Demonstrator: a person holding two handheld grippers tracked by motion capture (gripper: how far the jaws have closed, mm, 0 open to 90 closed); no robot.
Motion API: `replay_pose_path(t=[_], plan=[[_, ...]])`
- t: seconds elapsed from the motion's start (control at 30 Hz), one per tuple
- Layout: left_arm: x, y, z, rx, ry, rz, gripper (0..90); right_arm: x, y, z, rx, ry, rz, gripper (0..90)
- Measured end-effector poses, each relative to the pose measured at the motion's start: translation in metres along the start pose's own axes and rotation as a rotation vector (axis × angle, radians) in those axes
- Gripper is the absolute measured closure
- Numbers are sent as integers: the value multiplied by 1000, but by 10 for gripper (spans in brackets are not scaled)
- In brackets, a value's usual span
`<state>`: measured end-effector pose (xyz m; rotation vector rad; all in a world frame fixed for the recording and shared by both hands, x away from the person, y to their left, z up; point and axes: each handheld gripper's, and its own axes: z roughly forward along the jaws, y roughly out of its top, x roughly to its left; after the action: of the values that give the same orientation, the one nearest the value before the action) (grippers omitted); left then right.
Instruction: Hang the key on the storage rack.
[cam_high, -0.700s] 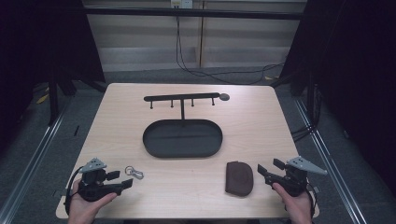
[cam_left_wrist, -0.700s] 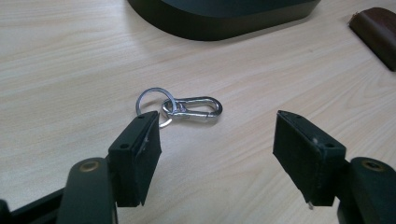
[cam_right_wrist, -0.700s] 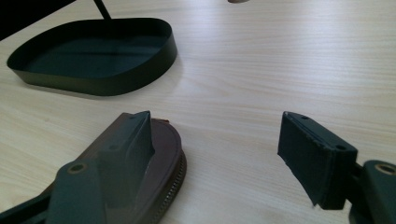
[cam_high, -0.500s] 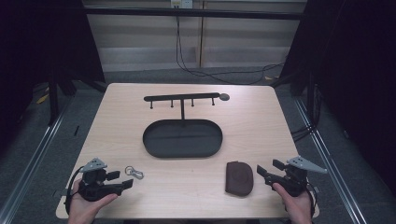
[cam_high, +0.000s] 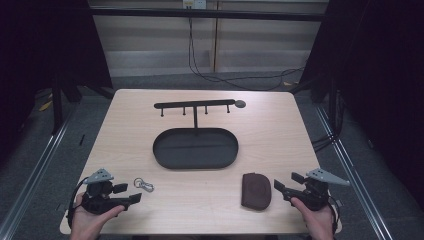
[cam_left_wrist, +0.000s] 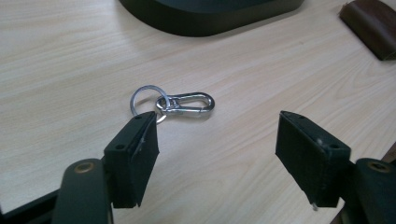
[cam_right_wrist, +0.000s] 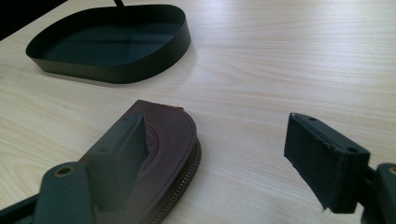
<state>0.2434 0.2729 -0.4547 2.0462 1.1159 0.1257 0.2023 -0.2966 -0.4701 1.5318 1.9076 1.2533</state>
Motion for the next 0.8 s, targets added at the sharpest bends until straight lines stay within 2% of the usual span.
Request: replay_pose_path(t=[0.03, 0.1, 0.2, 0.27, 0.33, 0.4, 0.47, 0.5, 0.57, 0.67, 0.8], plan=[[0, 0, 0, 0, 0, 0, 380, 0, 0, 0, 0, 0, 0, 208], [5, 5, -1, 24, 17, 10, 394, 1, 0, 1, 5, -6, -6, 208], [8, 7, -1, 45, 18, 5, 417, 1, 0, 1, 3, 0, -9, 208], [11, 10, 0, 75, 2, 29, 462, 1, 0, 1, 7, -8, -13, 209], [13, 13, 1, 99, -2, 47, 456, 1, 0, 2, 10, -5, -8, 209], [16, 17, 4, 121, -25, 51, 451, 0, 0, 2, 17, 2, -3, 208], [17, 22, 6, 149, -25, 72, 440, 0, 0, 4, 27, 4, 9, 202], [18, 25, 7, 146, -14, 78, 440, -1, 0, 4, 23, 9, 17, 199], [20, 32, 9, 156, -14, 72, 445, -4, -1, 3, 21, 14, 34, 199], [20, 36, 11, 170, -18, 72, 458, -3, -1, 3, 29, 9, 26, 198], [21, 43, 17, 212, -11, 97, 493, -1, -1, 6, 44, 13, 11, 195]])
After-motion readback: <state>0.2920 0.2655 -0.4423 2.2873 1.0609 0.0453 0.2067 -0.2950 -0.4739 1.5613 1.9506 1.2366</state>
